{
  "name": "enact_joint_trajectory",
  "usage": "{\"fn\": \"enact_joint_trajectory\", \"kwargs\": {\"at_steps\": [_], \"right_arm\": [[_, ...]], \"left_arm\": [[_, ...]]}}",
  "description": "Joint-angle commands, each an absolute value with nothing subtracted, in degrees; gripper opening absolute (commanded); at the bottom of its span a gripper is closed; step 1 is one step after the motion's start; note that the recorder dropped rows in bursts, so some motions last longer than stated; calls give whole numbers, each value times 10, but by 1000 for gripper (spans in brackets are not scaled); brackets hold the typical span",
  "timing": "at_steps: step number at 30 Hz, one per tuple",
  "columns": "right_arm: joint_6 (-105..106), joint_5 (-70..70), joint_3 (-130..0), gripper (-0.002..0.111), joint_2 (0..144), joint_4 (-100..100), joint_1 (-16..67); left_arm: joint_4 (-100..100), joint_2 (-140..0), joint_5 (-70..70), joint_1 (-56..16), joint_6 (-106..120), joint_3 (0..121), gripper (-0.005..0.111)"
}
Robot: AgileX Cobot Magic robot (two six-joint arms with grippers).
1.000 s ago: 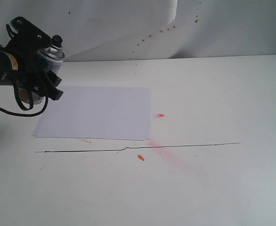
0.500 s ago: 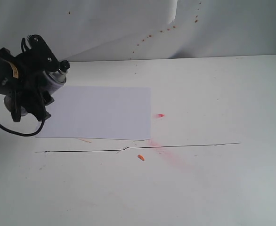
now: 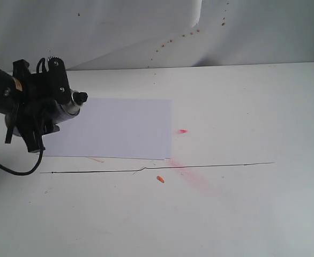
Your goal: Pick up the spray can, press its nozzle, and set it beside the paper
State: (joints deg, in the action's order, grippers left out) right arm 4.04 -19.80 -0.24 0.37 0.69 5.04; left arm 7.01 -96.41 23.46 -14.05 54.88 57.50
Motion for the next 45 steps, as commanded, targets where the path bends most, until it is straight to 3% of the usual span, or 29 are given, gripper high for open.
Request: {"fn": "enact_joint_trajectory", "kwargs": {"at_steps": [1,9,17,24,30,45], "right_arm": [[41,-195,0,0,0,6,46],[41,-195,0,0,0,6,46],[41,-195,0,0,0,6,46],[41,-195,0,0,0,6,46],[41,-195,0,0,0,6,46],[41,-195,0,0,0,6,46]], "left_arm": [[49,-955,241,-143,562,577,0],[-136,-955,280,-143,817,577,0],[-155,-959,305,-143,829,579,0],[-105,-1062,539,-143,817,730,0],[-36,-1096,554,-142,729,818,0],[-43,-1234,621,-139,812,972,0]]}}
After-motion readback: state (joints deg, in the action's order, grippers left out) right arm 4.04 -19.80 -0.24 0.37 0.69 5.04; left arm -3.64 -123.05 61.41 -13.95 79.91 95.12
